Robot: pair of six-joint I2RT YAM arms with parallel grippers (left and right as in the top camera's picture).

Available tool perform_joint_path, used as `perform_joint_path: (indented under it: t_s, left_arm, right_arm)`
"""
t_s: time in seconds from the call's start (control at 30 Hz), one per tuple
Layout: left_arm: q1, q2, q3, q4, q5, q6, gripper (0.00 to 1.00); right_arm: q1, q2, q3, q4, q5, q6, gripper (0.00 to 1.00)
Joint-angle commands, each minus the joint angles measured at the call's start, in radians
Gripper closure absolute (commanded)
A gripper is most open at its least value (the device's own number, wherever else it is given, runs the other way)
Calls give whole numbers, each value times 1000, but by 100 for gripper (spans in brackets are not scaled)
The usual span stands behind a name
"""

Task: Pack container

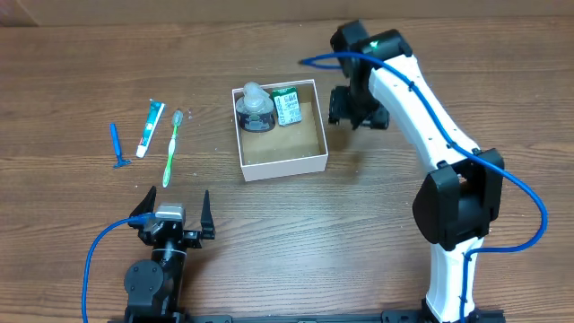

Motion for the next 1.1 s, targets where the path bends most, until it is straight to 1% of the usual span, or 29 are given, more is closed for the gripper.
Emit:
perform_joint_path:
  t_s: [0.0,0.13,0.4,0.67,0.83,1.07]
  left_arm:
    - [-5,1,-2,-1,11,12,0]
    - [-5,1,-2,-1,11,12,0]
    - [-5,1,-2,-1,11,12,0]
    - [-5,1,-2,-1,11,12,0]
    - [-5,1,-2,-1,11,12,0]
    - [-5,1,-2,-1,11,12,0]
  right_arm:
    - [5,5,-82,18,12,41,27]
    - [8,5,-122,25,-16,54,27]
    - [81,5,-122,29,-41,62,27]
    - [82,5,-122,31,-69,70,27]
    - [87,5,-122,56,-120,80,27]
    - [94,5,-122,79,-95,79,26]
